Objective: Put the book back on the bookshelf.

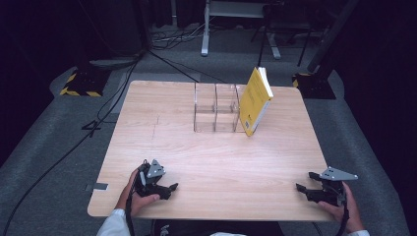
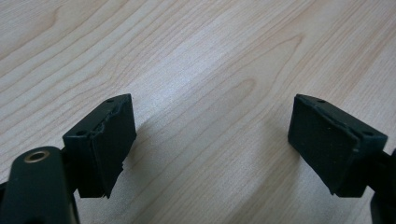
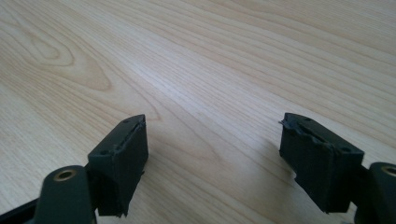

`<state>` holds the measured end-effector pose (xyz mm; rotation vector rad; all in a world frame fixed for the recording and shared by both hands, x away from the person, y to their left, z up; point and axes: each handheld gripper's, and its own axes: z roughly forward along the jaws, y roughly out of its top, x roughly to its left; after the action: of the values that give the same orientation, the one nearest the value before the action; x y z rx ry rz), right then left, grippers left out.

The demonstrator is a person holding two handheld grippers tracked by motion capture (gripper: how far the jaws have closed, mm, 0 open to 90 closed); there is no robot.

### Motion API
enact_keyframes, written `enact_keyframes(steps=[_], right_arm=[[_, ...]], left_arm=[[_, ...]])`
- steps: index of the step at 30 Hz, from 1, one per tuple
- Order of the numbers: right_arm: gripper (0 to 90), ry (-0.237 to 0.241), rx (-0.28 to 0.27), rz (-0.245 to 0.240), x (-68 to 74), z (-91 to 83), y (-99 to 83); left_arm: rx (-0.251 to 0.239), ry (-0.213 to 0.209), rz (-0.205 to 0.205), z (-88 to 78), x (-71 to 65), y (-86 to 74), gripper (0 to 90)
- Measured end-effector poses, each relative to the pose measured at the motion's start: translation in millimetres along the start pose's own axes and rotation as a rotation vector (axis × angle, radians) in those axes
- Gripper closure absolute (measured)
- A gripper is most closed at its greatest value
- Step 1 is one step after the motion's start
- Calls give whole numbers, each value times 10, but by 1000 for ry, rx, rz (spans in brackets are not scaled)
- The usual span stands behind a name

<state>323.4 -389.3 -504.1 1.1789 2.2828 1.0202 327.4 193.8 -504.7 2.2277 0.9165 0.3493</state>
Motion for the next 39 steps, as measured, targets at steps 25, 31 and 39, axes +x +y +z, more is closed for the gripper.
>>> enact_keyframes(steps=[25, 31, 39], right_arm=[[226, -11, 1, 3, 7, 1, -3], [225, -12, 1, 3, 8, 1, -3], [225, -12, 1, 3, 8, 1, -3]], left_arm=[[0, 0, 0, 0, 0, 0, 156], [0, 0, 0, 0, 0, 0, 156], [4, -3, -1, 1, 2, 4, 154]])
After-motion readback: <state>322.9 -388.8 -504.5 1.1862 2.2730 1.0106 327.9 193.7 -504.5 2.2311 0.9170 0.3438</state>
